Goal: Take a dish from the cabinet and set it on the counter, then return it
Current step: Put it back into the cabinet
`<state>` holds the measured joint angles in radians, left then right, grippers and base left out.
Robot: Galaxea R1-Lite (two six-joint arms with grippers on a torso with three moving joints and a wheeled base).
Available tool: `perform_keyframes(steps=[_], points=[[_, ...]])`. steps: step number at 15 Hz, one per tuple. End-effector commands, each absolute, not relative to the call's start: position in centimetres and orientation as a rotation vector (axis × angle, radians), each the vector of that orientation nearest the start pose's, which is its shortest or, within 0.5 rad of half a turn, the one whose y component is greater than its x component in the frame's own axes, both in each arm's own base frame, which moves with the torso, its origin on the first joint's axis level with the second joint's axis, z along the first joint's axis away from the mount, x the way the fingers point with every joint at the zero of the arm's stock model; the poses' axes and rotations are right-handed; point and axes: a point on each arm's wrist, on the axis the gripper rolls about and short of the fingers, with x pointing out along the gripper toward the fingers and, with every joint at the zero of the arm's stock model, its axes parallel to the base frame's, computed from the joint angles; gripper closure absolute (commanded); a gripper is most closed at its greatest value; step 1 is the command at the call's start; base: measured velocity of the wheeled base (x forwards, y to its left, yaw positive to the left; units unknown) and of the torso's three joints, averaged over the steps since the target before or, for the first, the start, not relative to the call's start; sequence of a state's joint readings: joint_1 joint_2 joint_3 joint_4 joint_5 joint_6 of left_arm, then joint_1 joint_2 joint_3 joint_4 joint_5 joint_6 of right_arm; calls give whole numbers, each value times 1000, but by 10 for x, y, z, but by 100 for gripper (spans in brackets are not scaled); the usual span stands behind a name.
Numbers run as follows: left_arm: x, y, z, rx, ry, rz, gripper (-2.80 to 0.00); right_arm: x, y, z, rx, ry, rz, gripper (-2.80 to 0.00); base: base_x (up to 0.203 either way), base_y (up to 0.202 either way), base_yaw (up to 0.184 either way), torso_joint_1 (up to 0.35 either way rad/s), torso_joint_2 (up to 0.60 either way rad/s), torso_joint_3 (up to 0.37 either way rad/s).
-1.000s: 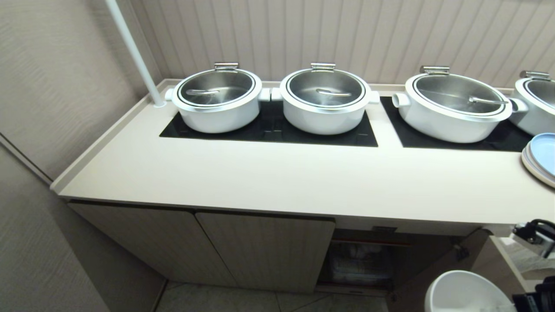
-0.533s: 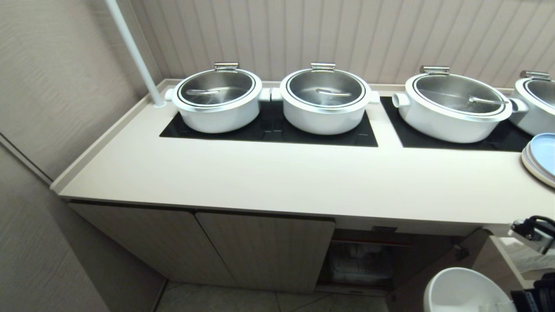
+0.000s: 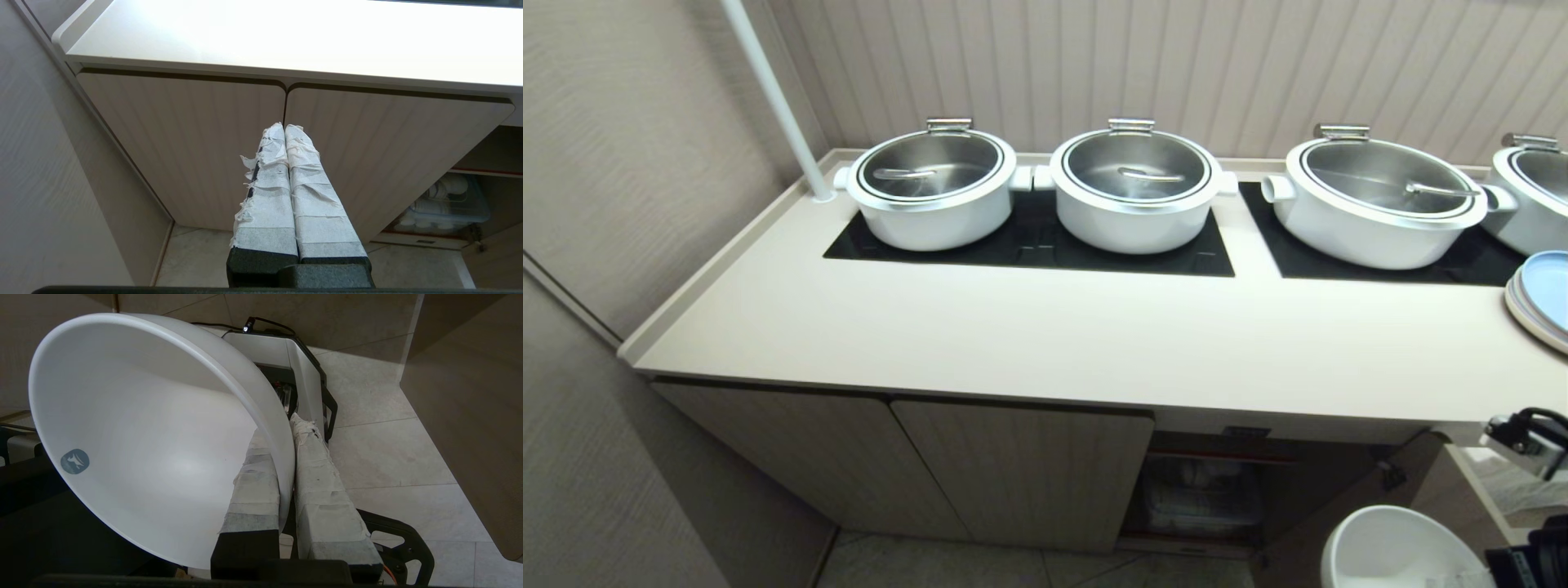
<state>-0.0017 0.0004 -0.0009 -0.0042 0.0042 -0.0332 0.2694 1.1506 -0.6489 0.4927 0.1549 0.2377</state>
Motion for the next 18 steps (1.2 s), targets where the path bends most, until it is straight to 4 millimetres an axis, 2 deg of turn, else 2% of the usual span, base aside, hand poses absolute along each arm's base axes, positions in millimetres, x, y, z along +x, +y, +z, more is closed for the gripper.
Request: perform_keyframes(steps=[1, 18], points=[[-23, 0, 76, -34, -6, 3, 0, 117, 36, 170, 160, 1045, 267, 0, 0, 0, 0, 0, 0, 0], [-23, 0, 76, -34, -6, 3, 0, 117, 36, 169, 161, 1052, 262, 0, 0, 0, 0, -22, 43, 24]])
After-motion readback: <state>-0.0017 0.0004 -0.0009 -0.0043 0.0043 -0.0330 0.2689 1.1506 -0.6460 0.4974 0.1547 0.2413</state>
